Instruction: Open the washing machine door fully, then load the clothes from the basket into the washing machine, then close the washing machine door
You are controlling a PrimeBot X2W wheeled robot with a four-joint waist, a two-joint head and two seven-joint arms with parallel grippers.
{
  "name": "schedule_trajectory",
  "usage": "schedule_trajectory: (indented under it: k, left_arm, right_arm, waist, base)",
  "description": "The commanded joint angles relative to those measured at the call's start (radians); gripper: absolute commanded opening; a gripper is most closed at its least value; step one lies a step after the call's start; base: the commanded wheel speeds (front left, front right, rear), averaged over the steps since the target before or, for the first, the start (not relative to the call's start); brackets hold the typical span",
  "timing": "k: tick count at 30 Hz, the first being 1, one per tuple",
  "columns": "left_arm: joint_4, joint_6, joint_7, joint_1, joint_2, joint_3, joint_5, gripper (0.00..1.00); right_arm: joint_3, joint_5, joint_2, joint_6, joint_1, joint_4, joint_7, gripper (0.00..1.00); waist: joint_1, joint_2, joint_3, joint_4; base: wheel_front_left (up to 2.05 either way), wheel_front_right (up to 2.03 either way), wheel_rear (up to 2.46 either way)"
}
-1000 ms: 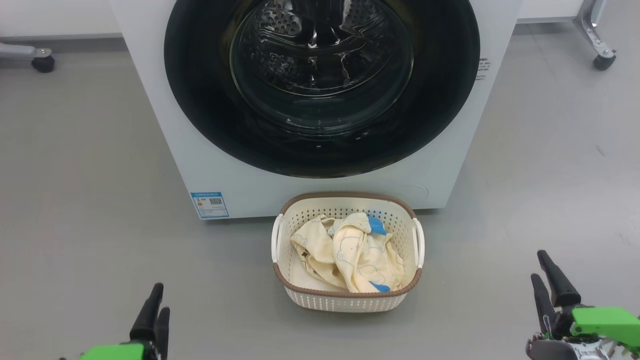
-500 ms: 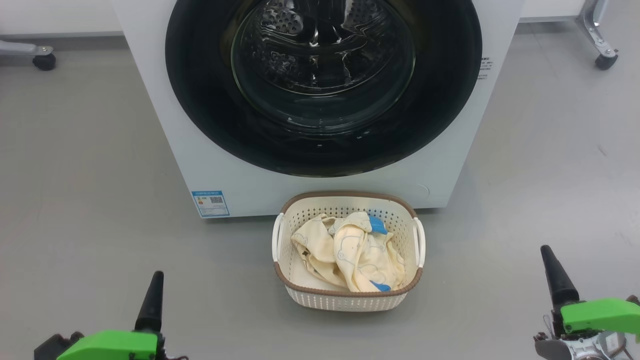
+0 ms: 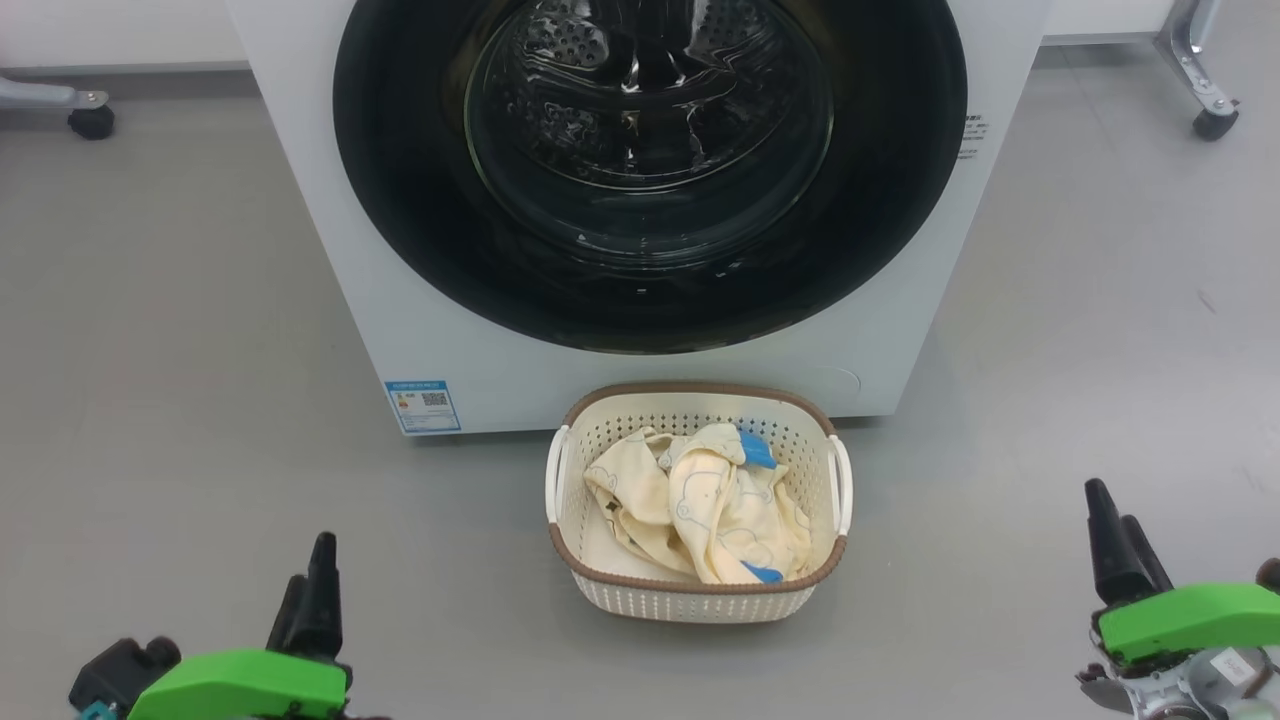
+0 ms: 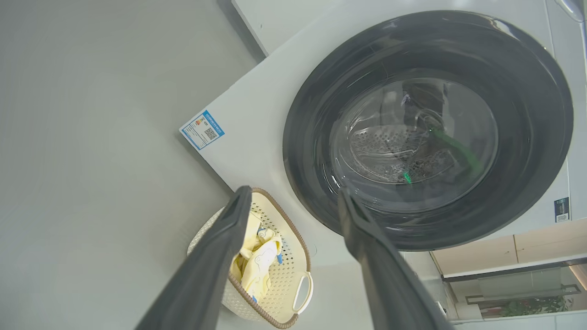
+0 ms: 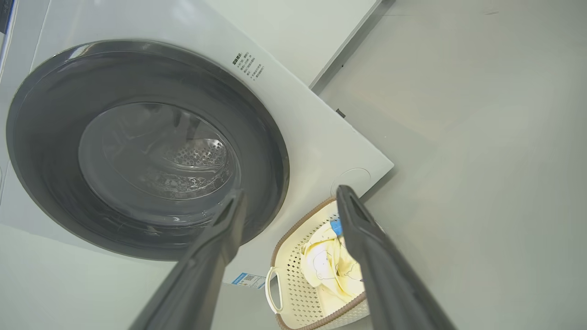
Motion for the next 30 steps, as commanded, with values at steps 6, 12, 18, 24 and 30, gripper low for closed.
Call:
schedule_trajectory:
  k: [6, 12, 18, 24, 30]
  left_arm:
    - [-0.044, 0.016, -0.028, -0.064, 0.011, -0.01, 0.144, 1.0]
    - [-0.046, 0.028, -0.046, -0.072, 0.019, -0.034, 0.261, 1.0]
    - [-0.045, 0.039, -0.063, -0.076, 0.024, -0.06, 0.358, 1.0]
    - [-0.044, 0.046, -0.078, -0.081, 0.026, -0.078, 0.425, 1.0]
    - [-0.041, 0.054, -0.096, -0.089, 0.028, -0.098, 0.503, 1.0]
  right_arm:
    - [-0.002, -0.135, -0.012, -0.001, -0.06, -0.049, -0.024, 1.0]
    - [0.001, -0.227, -0.011, -0.002, -0.061, -0.056, -0.035, 1.0]
    - [0.007, -0.312, -0.012, -0.002, -0.058, -0.065, -0.045, 1.0]
    - [0.015, -0.376, -0.011, -0.002, -0.054, -0.074, -0.053, 1.0]
    - [0.027, -0.456, -0.01, -0.002, -0.05, -0.085, -0.066, 1.0]
  waist:
    - [0.0, 0.0, -0.001, 0.002]
    - [0.0, 0.0, -0.004, 0.002]
    - [0.0, 0.0, -0.007, 0.002]
    - [0.0, 0.0, -0.009, 0.003]
    - [0.0, 0.0, -0.01, 0.004]
  base:
    - [0.0, 0.0, 0.0]
    - [0.0, 0.0, 0.0]
    - [0.0, 0.0, 0.0]
    - [0.0, 0.0, 0.0]
    - [0.0, 0.0, 0.0]
